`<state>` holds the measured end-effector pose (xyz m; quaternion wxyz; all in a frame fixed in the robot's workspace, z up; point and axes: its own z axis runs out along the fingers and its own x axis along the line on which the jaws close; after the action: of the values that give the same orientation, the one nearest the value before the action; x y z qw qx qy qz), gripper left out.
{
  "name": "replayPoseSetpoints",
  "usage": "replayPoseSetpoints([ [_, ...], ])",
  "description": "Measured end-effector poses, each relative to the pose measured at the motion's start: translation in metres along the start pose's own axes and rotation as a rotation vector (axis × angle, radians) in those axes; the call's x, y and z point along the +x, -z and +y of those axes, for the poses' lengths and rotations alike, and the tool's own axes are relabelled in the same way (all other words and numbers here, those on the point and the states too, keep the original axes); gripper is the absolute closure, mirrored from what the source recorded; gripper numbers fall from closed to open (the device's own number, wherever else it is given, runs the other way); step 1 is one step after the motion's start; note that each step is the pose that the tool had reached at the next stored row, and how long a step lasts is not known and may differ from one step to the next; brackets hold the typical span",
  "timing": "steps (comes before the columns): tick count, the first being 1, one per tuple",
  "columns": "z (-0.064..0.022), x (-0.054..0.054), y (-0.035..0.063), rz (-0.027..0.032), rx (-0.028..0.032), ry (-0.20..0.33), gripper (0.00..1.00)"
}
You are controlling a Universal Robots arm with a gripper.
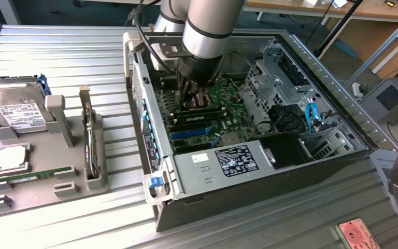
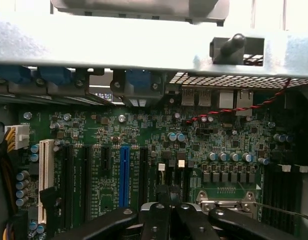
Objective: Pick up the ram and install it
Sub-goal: 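Press down the ram until it locks into place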
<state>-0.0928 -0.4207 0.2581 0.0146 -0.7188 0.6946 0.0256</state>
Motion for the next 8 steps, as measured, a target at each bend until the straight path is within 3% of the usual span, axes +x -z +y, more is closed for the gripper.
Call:
replayPoseSetpoints([
  [8,-0.0001,0.0003,-0.0042,0.0000,0.0000,0.000,0.89],
])
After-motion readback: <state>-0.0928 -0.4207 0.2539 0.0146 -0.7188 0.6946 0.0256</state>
